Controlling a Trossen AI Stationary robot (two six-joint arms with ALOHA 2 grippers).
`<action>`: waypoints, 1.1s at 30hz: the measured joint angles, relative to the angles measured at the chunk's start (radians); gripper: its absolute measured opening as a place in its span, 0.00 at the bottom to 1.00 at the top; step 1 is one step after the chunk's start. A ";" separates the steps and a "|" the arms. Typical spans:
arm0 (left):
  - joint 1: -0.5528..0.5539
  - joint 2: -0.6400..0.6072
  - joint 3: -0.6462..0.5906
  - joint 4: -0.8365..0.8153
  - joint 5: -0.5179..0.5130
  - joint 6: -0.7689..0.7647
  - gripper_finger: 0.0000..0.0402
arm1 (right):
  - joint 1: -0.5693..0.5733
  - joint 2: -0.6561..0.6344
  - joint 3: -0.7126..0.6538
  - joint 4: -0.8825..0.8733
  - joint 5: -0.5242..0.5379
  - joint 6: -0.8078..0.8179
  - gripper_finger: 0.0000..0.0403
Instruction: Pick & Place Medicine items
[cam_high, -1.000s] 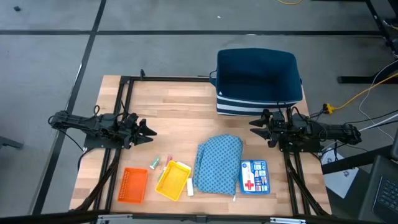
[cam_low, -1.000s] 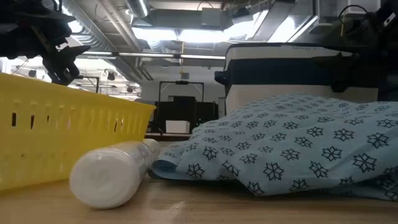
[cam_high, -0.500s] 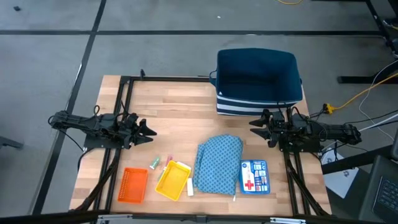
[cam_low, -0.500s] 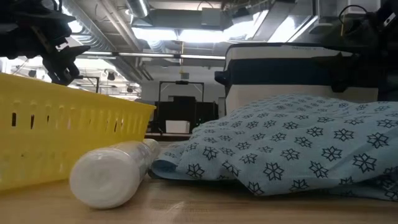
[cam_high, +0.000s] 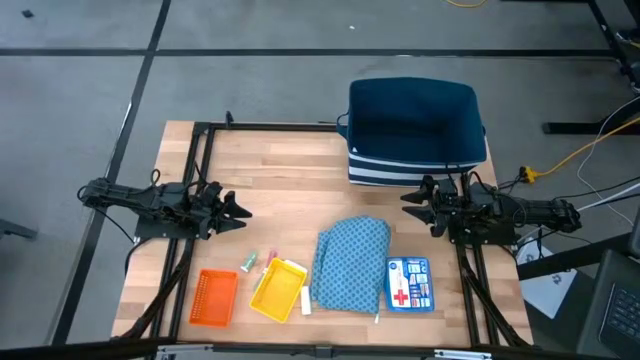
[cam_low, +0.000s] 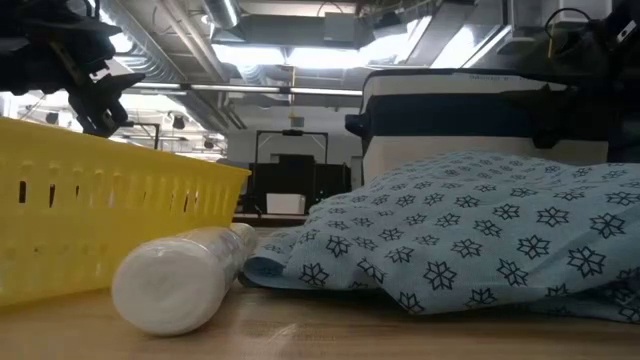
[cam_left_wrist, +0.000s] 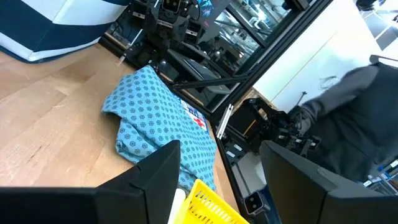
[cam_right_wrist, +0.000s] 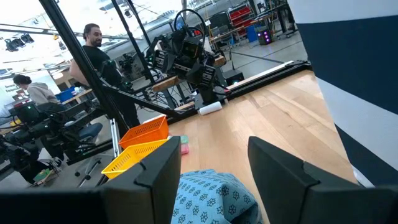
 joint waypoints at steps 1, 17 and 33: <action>0.000 0.000 0.000 0.000 0.000 0.000 0.55 | 0.000 0.000 0.000 0.012 0.035 -0.005 0.47; 0.000 0.000 0.000 0.000 0.000 0.000 0.55 | -0.001 0.000 0.000 0.119 0.302 0.437 0.47; 0.000 0.000 0.000 0.000 0.000 0.000 0.55 | -0.001 0.039 0.000 0.141 0.536 0.824 0.47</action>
